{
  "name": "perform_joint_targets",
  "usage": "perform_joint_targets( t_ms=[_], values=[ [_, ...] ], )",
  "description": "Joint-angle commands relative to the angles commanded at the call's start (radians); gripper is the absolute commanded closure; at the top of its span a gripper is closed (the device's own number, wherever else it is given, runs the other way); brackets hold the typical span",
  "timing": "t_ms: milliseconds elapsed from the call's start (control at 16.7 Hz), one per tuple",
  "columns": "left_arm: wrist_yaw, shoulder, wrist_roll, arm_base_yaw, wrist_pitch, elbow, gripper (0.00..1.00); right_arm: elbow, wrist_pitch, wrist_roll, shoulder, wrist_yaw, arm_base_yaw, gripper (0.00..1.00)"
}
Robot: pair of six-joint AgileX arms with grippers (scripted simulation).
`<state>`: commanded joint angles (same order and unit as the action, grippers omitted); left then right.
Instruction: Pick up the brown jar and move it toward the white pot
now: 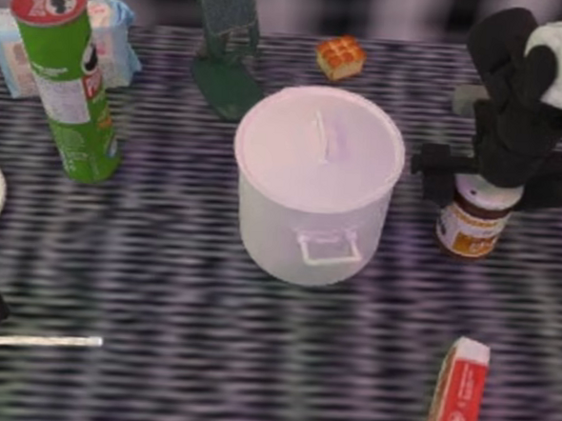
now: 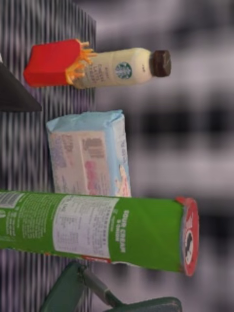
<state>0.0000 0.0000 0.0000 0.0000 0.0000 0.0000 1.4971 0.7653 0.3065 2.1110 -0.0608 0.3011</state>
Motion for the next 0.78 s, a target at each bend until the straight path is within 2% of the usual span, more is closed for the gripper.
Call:
perform_joint_targets(
  t_ms=[60,780],
  values=[
    [0.0,0.0,0.0,0.0,0.0,0.0,0.0,0.0,0.0,0.0,0.0,0.0,0.0,1.0],
    [0.0,0.0,0.0,0.0,0.0,0.0,0.0,0.0,0.0,0.0,0.0,0.0,0.0,0.1]
  ],
)
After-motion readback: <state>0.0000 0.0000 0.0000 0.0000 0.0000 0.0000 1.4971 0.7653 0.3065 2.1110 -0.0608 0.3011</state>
